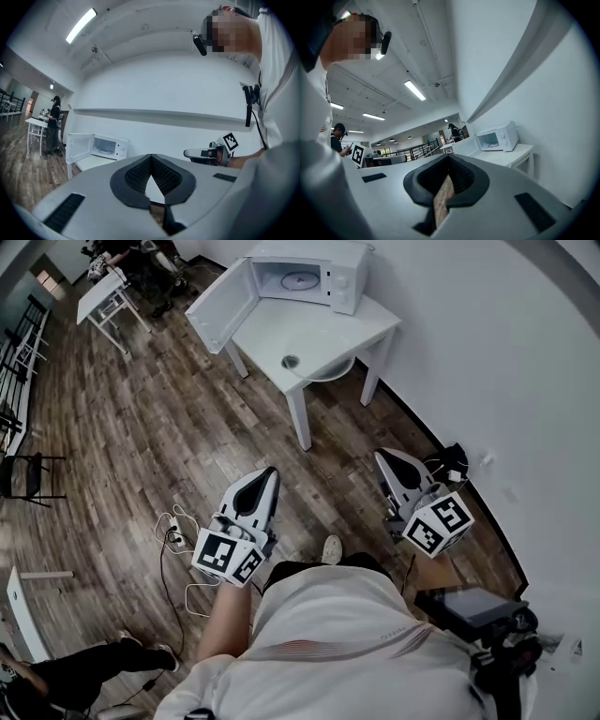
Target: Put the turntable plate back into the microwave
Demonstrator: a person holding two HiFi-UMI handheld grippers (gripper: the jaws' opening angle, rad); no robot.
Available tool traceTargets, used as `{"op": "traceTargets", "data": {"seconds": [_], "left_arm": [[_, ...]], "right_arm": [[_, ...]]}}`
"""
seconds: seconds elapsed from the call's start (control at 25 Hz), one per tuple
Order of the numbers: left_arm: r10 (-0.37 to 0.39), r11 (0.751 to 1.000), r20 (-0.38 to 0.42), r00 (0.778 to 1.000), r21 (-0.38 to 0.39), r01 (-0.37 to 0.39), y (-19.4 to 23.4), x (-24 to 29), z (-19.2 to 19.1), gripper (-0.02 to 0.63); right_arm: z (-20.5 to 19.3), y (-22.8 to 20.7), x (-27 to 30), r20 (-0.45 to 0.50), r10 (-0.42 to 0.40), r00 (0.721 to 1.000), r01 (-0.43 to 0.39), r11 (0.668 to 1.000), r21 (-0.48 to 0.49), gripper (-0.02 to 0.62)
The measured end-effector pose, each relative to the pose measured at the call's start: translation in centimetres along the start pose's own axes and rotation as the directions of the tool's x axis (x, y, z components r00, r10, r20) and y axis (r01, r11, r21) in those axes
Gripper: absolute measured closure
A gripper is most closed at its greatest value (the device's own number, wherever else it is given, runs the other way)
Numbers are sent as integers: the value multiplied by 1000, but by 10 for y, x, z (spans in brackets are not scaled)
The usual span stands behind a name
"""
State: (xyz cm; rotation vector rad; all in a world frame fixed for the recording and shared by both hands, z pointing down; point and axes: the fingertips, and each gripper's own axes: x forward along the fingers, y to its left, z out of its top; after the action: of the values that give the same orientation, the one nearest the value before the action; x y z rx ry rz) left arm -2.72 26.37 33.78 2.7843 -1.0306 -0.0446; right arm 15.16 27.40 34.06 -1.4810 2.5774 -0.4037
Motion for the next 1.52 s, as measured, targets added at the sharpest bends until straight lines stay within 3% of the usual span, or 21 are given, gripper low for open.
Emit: {"op": "traceTargets", "data": {"seconds": [0.28, 0.68, 0.84, 1.04, 1.52], "left_arm": [[-3, 1000, -31, 1000, 17, 3, -2, 41, -4, 595], [-53, 999, -3, 999, 12, 53, 9, 82, 0, 595], [-81, 997, 20, 997, 10, 80, 19, 85, 15, 595], [-93, 996, 8, 996, -4, 93, 58, 128, 5, 595], [-142, 989, -2, 990, -52, 141, 180, 197, 18, 595]], "right_arm": [[-3, -40, 1, 4, -14, 1000, 14, 999, 46, 592], [11, -70, 4, 28, -68, 997, 68, 998, 8, 592], [21, -61, 19, 25, -68, 997, 68, 998, -15, 592], [20, -97, 68, -1, -70, 998, 70, 997, -18, 592], [27, -133, 193, -50, -117, 992, 116, 993, -25, 592]]}}
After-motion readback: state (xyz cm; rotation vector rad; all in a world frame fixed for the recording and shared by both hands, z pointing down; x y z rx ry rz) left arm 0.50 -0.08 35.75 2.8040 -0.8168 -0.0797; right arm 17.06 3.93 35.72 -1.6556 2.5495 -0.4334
